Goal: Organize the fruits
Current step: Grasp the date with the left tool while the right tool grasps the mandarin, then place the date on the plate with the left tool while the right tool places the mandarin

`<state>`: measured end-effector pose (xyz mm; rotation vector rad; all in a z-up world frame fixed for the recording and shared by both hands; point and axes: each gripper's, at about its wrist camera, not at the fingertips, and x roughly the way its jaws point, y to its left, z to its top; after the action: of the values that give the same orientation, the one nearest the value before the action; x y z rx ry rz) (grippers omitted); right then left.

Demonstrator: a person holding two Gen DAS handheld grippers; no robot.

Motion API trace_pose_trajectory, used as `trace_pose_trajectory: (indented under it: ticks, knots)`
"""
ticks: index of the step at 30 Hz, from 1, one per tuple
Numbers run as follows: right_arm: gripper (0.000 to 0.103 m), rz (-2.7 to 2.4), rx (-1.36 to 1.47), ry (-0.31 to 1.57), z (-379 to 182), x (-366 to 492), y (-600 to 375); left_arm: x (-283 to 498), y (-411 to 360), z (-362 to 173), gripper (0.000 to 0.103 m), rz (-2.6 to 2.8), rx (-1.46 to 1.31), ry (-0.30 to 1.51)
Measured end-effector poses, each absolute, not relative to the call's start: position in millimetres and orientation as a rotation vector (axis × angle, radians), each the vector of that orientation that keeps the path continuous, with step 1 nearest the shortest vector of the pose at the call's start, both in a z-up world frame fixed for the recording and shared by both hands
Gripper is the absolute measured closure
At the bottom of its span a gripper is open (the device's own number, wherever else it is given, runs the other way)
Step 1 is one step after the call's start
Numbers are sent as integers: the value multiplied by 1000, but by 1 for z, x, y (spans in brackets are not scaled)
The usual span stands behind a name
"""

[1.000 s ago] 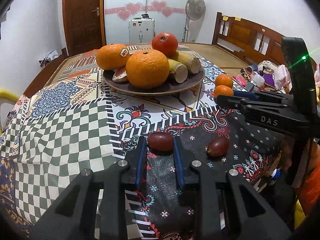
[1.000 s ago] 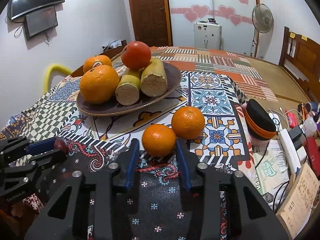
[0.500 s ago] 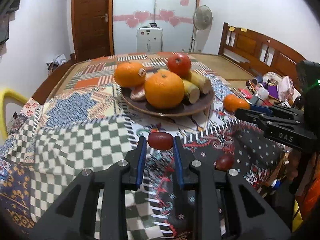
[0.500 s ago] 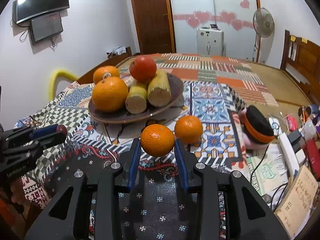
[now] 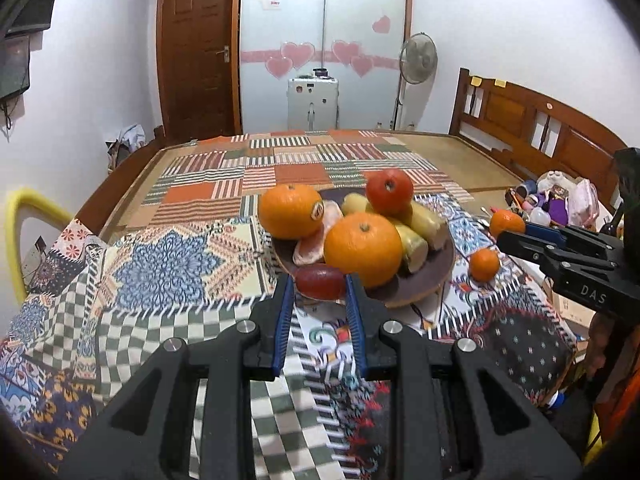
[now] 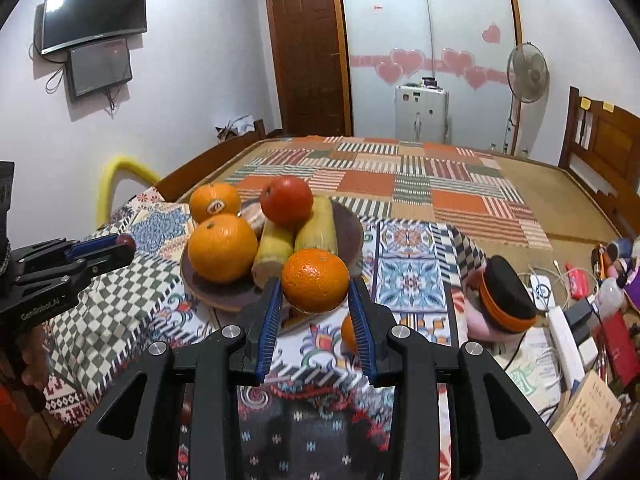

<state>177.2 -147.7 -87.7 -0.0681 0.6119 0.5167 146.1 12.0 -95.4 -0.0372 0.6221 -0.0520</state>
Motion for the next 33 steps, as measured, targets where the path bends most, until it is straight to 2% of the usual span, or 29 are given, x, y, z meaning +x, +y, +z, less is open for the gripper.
trace_pose_trajectory:
  ticks: [14, 33]
  knots:
    - [71, 544, -110, 580, -82, 201, -122, 185, 21, -94, 76, -62, -37, 606]
    - [71, 559, -212, 650, -102, 222, -93, 222, 29, -124, 76, -89, -51, 704]
